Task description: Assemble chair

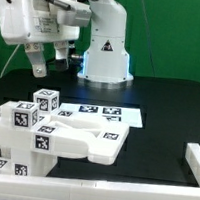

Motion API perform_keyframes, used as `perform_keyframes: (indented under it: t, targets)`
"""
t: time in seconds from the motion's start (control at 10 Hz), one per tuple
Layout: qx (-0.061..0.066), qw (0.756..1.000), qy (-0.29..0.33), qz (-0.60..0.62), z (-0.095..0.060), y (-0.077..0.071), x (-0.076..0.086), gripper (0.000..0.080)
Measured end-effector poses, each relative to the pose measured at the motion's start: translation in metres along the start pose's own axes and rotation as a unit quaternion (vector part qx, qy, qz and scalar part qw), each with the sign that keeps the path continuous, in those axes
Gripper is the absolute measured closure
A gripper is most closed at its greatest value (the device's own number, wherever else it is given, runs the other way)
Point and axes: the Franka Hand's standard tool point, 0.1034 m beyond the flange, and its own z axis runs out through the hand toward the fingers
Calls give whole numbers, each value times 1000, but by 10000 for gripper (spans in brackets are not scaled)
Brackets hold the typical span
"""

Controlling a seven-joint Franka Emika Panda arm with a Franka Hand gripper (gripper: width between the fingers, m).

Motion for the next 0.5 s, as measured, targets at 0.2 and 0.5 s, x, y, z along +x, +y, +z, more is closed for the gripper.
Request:
perform_keyframes:
  t: [0.2, 0.5]
  targets:
    - [-1, 1000, 0, 0, 1, 0, 0, 151]
    - [-1, 1000, 1, 0, 2, 1, 0, 151]
